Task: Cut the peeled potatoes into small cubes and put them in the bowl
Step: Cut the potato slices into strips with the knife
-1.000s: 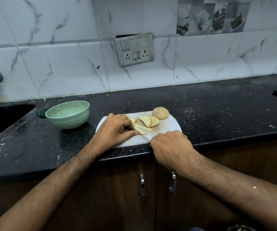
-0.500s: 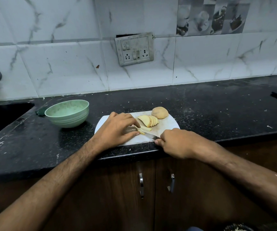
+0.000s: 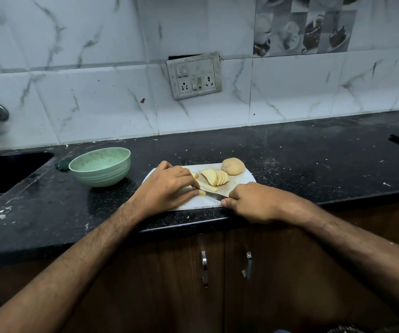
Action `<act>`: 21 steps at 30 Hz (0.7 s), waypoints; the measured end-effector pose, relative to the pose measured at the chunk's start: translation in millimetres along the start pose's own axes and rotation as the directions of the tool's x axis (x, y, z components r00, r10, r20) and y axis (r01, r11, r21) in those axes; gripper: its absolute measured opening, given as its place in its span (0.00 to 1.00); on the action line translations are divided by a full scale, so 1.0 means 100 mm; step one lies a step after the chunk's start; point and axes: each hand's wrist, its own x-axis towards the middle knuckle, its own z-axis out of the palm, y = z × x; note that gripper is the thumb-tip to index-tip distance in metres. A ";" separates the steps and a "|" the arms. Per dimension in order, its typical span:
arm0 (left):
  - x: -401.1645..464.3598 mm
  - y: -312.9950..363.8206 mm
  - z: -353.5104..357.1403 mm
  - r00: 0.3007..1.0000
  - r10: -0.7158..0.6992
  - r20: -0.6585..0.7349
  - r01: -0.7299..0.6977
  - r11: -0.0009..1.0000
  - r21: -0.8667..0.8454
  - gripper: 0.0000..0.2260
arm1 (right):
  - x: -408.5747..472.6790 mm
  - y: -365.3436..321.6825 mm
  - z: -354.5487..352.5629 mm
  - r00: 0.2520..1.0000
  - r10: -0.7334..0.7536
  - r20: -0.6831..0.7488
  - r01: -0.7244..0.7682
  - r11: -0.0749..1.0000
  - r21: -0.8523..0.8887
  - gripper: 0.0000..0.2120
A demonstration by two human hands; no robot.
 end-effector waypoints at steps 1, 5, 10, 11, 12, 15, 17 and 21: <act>0.00 0.00 -0.01 1.000 0.002 -0.006 -0.002 1.000 0.007 0.07 | 0.01 0.00 -0.01 1.000 -0.014 0.003 0.014 0.999 0.030 0.18; -0.07 -0.03 -0.09 1.000 -0.016 -0.010 0.016 1.000 0.016 0.07 | 0.02 0.02 -0.02 0.998 -0.060 0.017 0.057 0.989 0.138 0.20; -0.19 -0.11 -0.18 0.992 -0.108 0.061 0.108 0.994 -0.007 0.06 | -0.02 -0.01 -0.05 0.992 -0.116 0.045 0.114 0.993 0.039 0.20; -0.21 -0.12 -0.19 0.987 -0.139 0.083 0.141 0.990 -0.019 0.06 | -0.04 -0.01 -0.08 0.991 -0.121 0.059 0.122 0.993 -0.006 0.20; -0.23 -0.13 -0.19 0.980 -0.169 0.105 0.174 0.984 -0.033 0.06 | -0.08 0.00 -0.12 0.990 -0.121 0.075 0.124 0.992 -0.034 0.21; -0.24 -0.12 -0.17 0.960 -0.229 0.159 0.246 0.965 -0.097 0.03 | -0.18 0.06 -0.24 0.994 -0.068 0.087 0.076 0.993 -0.089 0.21; -0.25 -0.11 -0.16 0.953 -0.249 0.175 0.273 0.953 -0.132 0.01 | -0.21 0.09 -0.28 1.000 -0.002 0.025 0.006 0.985 -0.173 0.21; -0.28 -0.13 -0.16 0.944 -0.266 0.195 0.310 0.915 -0.257 0.03 | -0.19 0.05 -0.18 0.996 0.060 -0.072 -0.072 0.982 -0.172 0.20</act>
